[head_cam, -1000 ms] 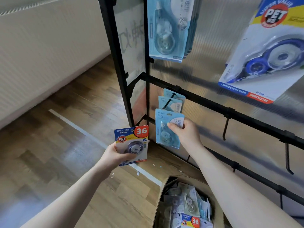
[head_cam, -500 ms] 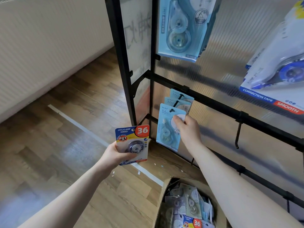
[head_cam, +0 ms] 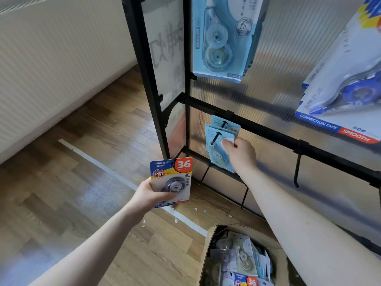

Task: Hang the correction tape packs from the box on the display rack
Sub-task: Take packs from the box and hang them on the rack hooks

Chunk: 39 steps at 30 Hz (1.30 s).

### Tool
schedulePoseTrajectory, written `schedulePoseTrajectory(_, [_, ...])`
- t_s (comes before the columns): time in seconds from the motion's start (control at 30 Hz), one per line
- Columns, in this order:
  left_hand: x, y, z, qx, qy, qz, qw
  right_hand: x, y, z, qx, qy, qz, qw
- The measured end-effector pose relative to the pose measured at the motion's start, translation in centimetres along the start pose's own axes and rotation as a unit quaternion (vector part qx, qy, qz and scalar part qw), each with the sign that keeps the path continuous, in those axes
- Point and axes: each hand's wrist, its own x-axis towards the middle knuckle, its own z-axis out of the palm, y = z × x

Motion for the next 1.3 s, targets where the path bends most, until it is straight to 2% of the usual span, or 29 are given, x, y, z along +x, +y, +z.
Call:
schedulePoseTrajectory(0.17, [-0.3, 1.3, 0.2, 0.007, -0.013, 0.009, 1.0, -1.3, 0.5, -1.7, -0.055, 0.022, -0.025, 0.998])
schedulePoseTrajectory(0.43, [-0.7, 3.5, 2.2, 0.021, -0.038, 0.021, 0.999, -3.9, 2.4, -6.8, -0.155, 0.116, -0.048, 0.98])
schedulePoseTrajectory(0.67, [-1.8, 5.0, 6.9, 0.023, -0.088, 0.03, 0.995, -6.4, 2.8, -10.5, -0.234, 0.144, -0.132, 0.952])
schedulePoseTrajectory(1.0, [-2.7, 6.5, 13.2, 0.047, -0.146, 0.039, 0.987, -9.5, 7.4, -17.4, -0.317, 0.192, -0.112, 0.922])
schedulePoseTrajectory(1.3, [-2.1, 7.0, 18.3, 0.09, -0.185, 0.035, 0.978, -11.1, 10.8, -21.2, -0.345, 0.225, -0.083, 0.908])
